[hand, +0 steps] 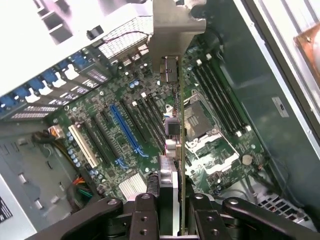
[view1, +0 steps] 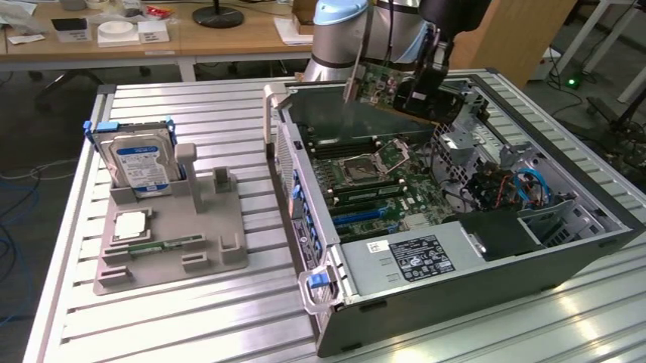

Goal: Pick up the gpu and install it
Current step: 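Insert the gpu into the slot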

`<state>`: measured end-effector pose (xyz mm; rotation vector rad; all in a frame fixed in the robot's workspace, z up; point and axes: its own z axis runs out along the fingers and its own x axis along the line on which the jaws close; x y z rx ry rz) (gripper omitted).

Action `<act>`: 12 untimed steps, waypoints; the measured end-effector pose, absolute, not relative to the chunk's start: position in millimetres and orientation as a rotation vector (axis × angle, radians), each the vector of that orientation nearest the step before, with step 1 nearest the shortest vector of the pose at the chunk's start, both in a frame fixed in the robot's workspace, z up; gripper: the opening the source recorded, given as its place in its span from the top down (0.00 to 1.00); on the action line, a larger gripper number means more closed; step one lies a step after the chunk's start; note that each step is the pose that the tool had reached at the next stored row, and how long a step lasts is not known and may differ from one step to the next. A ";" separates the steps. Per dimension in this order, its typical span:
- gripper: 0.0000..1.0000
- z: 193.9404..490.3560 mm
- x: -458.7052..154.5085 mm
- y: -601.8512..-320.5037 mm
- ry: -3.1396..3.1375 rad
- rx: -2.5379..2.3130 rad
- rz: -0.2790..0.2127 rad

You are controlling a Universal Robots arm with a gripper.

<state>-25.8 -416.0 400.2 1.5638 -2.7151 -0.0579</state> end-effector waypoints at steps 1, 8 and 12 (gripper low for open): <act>0.72 400.2 -25.8 -416.0 -2.703 1.584 -0.058; 0.72 400.1 -25.8 -416.1 -2.623 1.710 -0.057; 0.72 400.1 -25.8 -416.1 -2.579 1.774 -0.057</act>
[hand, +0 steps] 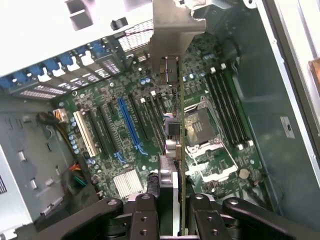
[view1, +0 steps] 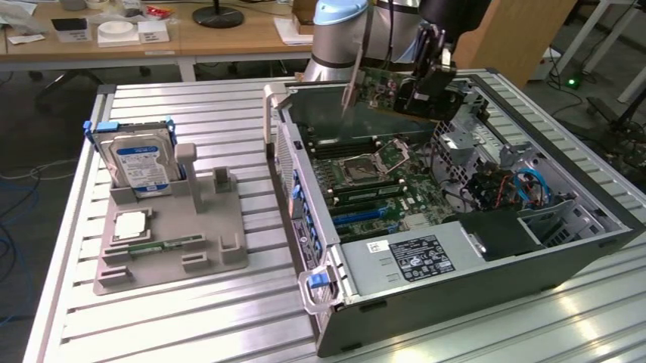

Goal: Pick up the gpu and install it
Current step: 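Insert the gpu into the slot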

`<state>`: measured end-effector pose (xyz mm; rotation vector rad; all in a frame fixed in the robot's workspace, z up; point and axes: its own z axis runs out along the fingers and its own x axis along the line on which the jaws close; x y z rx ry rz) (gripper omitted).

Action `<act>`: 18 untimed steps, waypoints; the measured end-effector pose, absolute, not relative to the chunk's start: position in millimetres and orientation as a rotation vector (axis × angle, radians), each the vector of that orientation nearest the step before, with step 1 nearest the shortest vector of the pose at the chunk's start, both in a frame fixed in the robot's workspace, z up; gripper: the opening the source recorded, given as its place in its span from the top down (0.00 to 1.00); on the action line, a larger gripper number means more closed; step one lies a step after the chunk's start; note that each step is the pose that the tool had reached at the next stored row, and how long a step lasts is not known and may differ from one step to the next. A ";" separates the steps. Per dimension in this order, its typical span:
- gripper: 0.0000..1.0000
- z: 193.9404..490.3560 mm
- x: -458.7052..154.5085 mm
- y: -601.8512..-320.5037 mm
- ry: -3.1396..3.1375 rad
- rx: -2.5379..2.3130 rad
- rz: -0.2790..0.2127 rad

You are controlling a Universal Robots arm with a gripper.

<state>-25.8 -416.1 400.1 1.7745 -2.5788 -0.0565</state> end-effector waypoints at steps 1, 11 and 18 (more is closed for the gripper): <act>0.72 400.1 -25.9 -416.1 -2.566 1.792 -0.056; 0.72 400.0 -25.8 -416.2 -2.444 1.952 -0.055; 0.72 400.0 -25.9 -416.2 -2.354 2.057 -0.054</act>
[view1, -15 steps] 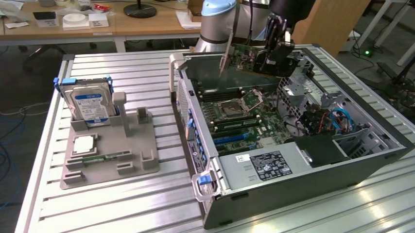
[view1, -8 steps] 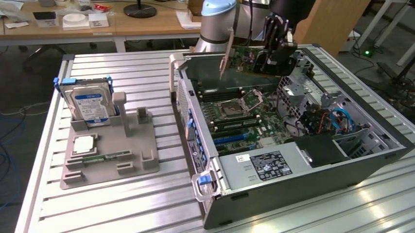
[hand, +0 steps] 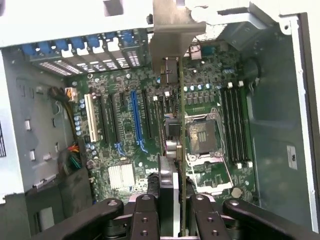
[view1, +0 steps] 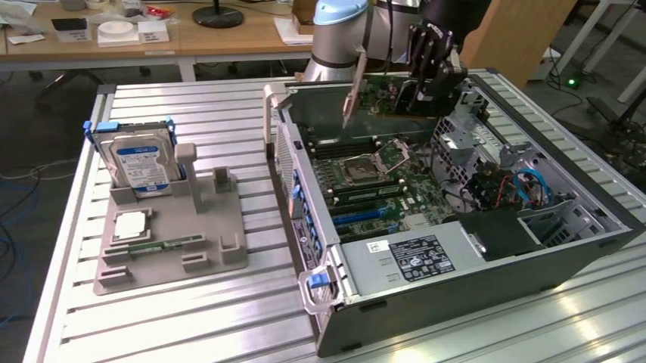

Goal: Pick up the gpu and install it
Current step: 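Insert the gpu into the slot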

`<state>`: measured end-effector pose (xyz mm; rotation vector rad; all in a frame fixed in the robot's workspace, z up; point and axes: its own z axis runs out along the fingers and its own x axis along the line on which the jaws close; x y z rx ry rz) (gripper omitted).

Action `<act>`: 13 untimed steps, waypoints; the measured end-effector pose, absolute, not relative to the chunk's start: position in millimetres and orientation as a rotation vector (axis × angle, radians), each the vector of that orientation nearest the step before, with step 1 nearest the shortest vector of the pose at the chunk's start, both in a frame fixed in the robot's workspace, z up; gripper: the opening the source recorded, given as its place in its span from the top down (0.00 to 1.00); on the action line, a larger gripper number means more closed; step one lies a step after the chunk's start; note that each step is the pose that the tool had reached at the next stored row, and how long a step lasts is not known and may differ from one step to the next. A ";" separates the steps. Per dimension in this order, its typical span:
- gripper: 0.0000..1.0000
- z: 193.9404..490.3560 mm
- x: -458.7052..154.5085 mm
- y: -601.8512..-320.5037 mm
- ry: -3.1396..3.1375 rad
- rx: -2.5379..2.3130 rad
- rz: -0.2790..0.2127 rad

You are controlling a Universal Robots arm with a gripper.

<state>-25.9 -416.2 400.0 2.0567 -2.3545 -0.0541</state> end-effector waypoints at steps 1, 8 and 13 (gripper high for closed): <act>0.72 399.9 -25.8 -416.3 -2.341 2.071 -0.054; 0.72 400.0 -25.8 -416.3 -2.275 2.143 -0.053; 0.72 399.9 -25.8 -416.3 -2.273 2.145 -0.053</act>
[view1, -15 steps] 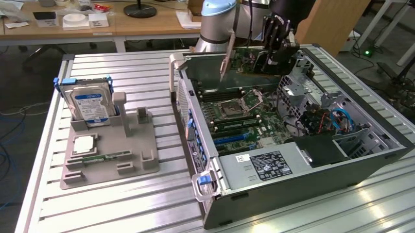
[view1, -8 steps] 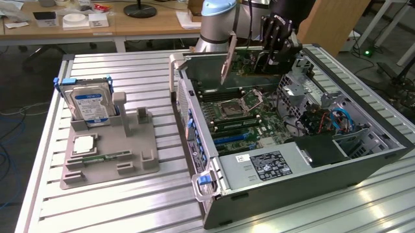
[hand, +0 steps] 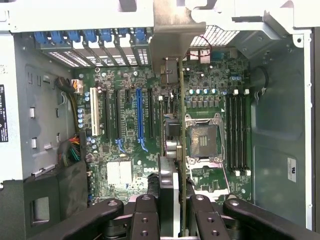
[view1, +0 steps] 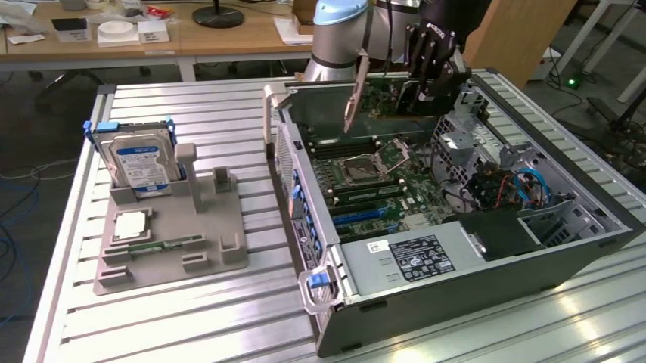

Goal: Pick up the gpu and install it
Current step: 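Insert the gpu into the slot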

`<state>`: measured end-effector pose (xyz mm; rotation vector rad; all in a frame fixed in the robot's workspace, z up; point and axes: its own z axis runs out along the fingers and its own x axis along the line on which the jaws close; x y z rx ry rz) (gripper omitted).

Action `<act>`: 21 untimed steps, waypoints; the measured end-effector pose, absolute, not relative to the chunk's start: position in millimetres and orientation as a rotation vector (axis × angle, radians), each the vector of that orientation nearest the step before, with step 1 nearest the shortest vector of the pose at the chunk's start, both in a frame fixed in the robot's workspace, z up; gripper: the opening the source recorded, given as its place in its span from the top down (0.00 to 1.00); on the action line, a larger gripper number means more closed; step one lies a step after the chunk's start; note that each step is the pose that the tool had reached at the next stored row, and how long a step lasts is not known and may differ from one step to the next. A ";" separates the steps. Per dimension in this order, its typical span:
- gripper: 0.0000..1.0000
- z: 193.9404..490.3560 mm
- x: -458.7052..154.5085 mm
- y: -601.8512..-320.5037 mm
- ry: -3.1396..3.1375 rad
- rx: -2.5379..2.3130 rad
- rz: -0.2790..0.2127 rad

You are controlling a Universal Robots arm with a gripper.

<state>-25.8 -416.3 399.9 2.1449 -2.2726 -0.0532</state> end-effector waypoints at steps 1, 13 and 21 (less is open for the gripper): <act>0.72 399.9 -25.9 -416.3 -2.273 2.145 -0.053; 0.72 399.5 -26.2 -416.3 -2.290 2.165 -0.015; 0.72 399.3 -26.7 -416.3 -2.294 2.170 -0.004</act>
